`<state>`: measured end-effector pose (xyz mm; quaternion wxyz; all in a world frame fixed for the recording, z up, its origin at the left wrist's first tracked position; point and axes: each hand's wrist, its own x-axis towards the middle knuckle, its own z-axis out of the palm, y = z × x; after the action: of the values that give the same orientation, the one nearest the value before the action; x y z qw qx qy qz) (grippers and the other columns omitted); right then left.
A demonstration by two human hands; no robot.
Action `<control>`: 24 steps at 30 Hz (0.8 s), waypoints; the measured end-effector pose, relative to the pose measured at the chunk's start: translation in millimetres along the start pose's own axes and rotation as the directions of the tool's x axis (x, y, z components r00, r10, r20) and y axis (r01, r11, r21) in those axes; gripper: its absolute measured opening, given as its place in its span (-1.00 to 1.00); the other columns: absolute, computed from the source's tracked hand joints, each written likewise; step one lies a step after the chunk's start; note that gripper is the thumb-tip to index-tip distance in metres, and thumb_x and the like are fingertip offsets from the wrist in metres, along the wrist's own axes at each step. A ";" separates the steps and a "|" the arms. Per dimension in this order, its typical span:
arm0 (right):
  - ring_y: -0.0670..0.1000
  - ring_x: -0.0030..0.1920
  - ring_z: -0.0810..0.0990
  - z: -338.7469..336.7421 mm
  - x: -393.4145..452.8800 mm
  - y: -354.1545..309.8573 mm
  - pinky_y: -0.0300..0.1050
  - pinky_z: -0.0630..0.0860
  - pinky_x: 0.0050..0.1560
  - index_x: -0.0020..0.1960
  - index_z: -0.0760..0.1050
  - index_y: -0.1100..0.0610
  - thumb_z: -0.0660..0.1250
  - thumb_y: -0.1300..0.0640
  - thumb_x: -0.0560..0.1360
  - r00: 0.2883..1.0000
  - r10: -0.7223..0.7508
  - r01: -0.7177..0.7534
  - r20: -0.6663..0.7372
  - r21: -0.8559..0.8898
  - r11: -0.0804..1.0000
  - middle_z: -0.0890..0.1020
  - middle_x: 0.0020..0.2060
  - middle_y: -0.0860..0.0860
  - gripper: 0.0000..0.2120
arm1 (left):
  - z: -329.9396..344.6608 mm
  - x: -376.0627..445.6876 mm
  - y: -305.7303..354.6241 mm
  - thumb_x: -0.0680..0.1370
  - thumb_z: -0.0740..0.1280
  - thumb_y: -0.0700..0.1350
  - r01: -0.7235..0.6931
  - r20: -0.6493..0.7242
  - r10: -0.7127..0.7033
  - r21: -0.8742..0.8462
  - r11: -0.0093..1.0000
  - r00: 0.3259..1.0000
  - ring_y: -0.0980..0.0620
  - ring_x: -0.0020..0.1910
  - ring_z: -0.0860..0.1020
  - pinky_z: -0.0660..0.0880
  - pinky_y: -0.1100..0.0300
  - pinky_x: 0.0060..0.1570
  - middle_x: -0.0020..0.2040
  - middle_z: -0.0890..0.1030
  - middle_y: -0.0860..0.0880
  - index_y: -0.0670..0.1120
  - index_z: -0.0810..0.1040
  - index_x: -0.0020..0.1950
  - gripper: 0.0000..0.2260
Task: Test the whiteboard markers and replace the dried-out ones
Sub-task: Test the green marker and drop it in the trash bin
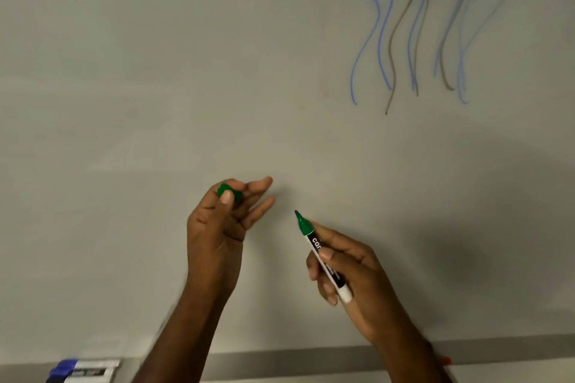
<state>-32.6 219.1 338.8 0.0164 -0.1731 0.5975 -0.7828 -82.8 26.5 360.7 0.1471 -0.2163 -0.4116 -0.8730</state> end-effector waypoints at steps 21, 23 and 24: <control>0.22 -0.39 0.59 44.3 60.2 -155.1 -0.13 0.47 -0.41 -0.03 0.57 0.06 0.29 -0.29 0.51 0.560 -0.815 0.777 -0.150 -0.248 0.579 0.65 -0.34 0.18 -0.59 | 79.5 139.8 131.0 0.69 0.04 0.16 -0.754 0.690 0.635 0.608 -0.249 0.348 -0.17 0.49 0.38 0.22 -0.32 0.45 0.45 0.44 -0.22 -0.31 0.42 0.43 -0.41; 0.19 -0.39 0.55 53.4 68.3 -174.6 -0.09 0.45 -0.41 -0.05 0.64 0.05 0.18 -0.36 0.53 0.470 -0.873 0.824 -0.134 -0.289 0.488 0.61 -0.37 0.14 -0.49 | 86.8 158.9 150.0 0.69 0.02 0.18 -0.644 0.697 0.629 0.663 -0.382 0.344 -0.19 0.55 0.26 0.04 -0.39 0.49 0.52 0.34 -0.22 -0.29 0.33 0.50 -0.39; 0.19 -0.38 0.53 56.5 72.8 -182.4 -0.07 0.44 -0.40 -0.04 0.67 0.06 0.15 -0.33 0.56 0.421 -0.899 0.842 -0.120 -0.316 0.437 0.59 -0.36 0.13 -0.48 | 88.5 167.8 158.0 0.69 0.03 0.18 -0.593 0.693 0.629 0.685 -0.423 0.353 -0.19 0.57 0.21 -0.01 -0.39 0.49 0.55 0.30 -0.21 -0.28 0.29 0.53 -0.39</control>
<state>-51.6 201.7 541.6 -0.4934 -0.3506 0.4932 -0.6248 -136.2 -15.1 598.1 0.7162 -0.2461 -0.6397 -0.1316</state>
